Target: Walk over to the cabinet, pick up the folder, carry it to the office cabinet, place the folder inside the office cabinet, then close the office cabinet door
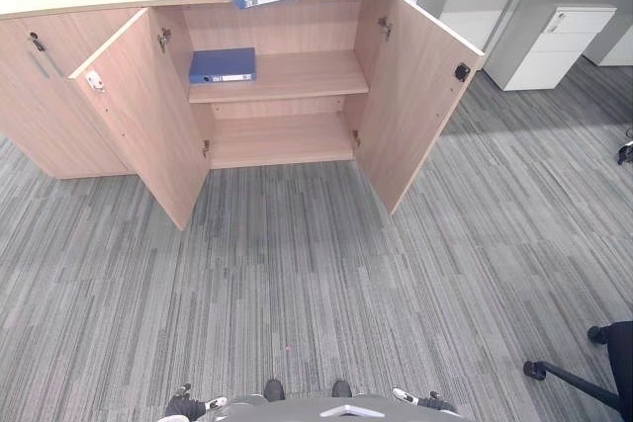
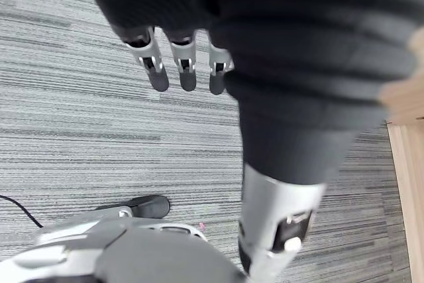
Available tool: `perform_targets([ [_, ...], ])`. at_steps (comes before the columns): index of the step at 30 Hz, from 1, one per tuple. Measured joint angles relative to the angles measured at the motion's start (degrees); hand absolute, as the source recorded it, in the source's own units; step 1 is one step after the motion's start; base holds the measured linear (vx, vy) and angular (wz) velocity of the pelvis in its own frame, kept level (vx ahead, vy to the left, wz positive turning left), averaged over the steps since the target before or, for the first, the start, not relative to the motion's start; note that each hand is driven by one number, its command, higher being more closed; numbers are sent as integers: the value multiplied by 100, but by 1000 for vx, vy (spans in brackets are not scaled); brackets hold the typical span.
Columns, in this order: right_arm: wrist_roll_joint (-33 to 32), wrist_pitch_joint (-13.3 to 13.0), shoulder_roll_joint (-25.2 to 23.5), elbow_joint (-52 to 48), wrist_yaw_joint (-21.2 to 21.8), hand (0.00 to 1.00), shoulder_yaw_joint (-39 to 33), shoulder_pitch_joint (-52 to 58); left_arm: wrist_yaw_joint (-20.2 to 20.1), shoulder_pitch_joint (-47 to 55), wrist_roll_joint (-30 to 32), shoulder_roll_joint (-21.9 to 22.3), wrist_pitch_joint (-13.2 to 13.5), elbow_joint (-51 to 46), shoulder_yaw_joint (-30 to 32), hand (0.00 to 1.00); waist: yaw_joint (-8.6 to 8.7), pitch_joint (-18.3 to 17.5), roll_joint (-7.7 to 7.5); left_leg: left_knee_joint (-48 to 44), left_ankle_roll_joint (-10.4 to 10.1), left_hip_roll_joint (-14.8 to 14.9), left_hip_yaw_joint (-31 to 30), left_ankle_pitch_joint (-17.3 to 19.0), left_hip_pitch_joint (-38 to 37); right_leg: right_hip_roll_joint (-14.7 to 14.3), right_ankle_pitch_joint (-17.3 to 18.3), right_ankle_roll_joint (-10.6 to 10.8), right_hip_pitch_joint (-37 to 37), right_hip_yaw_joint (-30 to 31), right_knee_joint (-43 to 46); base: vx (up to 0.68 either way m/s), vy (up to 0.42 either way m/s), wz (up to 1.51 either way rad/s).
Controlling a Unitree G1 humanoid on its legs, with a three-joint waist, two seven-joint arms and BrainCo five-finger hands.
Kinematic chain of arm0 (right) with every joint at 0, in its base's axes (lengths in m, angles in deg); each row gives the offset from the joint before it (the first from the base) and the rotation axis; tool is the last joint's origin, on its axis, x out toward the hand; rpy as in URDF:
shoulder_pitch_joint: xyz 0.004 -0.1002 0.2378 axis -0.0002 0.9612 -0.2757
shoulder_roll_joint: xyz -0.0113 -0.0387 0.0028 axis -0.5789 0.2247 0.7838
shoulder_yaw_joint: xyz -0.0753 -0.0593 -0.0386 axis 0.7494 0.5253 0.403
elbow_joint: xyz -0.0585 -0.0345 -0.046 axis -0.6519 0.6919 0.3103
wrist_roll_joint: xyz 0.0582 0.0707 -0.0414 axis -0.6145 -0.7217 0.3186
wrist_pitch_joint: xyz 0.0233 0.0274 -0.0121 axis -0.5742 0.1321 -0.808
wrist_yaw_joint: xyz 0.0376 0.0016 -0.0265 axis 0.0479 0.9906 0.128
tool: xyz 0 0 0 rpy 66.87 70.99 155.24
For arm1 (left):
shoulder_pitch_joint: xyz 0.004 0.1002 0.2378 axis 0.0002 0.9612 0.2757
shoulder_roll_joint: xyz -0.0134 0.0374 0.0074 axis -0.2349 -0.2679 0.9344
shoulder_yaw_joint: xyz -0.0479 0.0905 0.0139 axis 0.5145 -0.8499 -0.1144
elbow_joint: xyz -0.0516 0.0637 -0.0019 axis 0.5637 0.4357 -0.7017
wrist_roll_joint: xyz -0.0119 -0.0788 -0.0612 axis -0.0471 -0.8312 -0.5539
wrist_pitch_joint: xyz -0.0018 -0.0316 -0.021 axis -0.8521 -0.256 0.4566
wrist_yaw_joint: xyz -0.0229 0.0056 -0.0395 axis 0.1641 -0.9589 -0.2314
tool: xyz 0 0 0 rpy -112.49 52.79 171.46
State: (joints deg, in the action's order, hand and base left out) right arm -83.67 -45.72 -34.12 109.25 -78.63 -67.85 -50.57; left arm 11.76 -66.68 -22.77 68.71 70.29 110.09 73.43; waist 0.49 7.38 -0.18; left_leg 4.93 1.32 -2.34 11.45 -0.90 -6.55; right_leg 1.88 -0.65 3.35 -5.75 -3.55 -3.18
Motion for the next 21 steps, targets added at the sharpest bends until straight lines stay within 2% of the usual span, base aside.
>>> perform_targets([
  [3, 3, 3, 8, -3, 1, 0, -1, -21, -1, -8, -6, -1, 0, -6, -5, 0, -37, 26, -40, -2, 29, 2, 96, 60, 58, 1, 111, -5, 152, 85, 214, 8, -9, -16],
  [5, 6, 1, 6, -24, 3, 0, -2, -61, -4, -21, -11, -21, 0, -17, -20, 0, -48, 51, -66, -7, 89, -10, 164, 131, 72, 39, 399, 61, 487, 131, 795, 61, 13, -20],
  [6, 6, 2, -14, -25, 3, 0, -3, -80, -5, -41, -13, -49, -1, -18, -22, 0, -46, 84, -106, -30, 124, -58, 188, 179, 57, 117, 651, 143, 709, 128, 1314, 107, 15, -7],
  [9, 41, 2, -35, -50, 6, 0, -4, -97, -3, -102, -15, -79, -6, -16, -20, 0, -63, 171, -131, -40, 121, -60, 186, 250, 4, 205, 782, 281, 1112, -30, 2290, 106, 16, -5],
  [11, 47, -4, -57, -187, 5, 0, -11, -152, -1, -233, -25, -88, -13, -23, 21, 0, -61, 369, -149, -55, 207, -8, 137, 335, -202, 213, 848, 246, 1504, -93, 3191, 153, 15, 0],
  [12, 45, -30, -70, -252, 3, 0, -13, -159, 6, -242, -30, -106, -17, -27, 27, 0, -32, 420, -116, -180, 230, 33, 100, 441, -215, 239, 1082, 164, 1687, -204, 3460, 156, -7, 6],
  [14, 41, -43, -91, -254, 0, 0, -11, -163, 21, -252, -124, -107, -17, -32, 28, 0, -24, 422, -112, -395, 165, 178, 50, 679, -242, 178, 1259, 143, 1870, -370, 3333, 207, -18, 8],
  [16, 38, -45, -99, -274, -3, 0, -10, -194, 36, -341, -138, -113, -17, -30, 28, 0, 46, 425, -101, -451, 68, 327, -76, 807, -254, 68, 1150, 59, 2067, -500, 2750, 328, -56, 28],
  [18, 38, -41, -105, -268, -13, 0, -15, -183, 38, -445, -138, -134, -12, -32, 33, 0, 85, 424, -116, -463, -97, 370, -215, 924, -256, -17, 741, -44, 2165, -443, 2007, 361, -107, 48],
  [20, 19, -40, -139, -261, -23, 0, -173, -16, 45, -434, -136, -59, 2, -51, 249, 0, 160, 411, -137, -486, -380, 376, -445, 1179, -573, 70, 262, -236, 2062, -336, 1785, 472, -214, 68],
  [21, -15, -40, -171, -273, -21, 0, -250, 2, 67, -443, -138, 24, 2, -50, 365, 0, 165, 391, -128, -528, -457, 454, -495, 1242, -666, 34, 119, -251, 1992, -394, 1862, 516, -255, 55],
])
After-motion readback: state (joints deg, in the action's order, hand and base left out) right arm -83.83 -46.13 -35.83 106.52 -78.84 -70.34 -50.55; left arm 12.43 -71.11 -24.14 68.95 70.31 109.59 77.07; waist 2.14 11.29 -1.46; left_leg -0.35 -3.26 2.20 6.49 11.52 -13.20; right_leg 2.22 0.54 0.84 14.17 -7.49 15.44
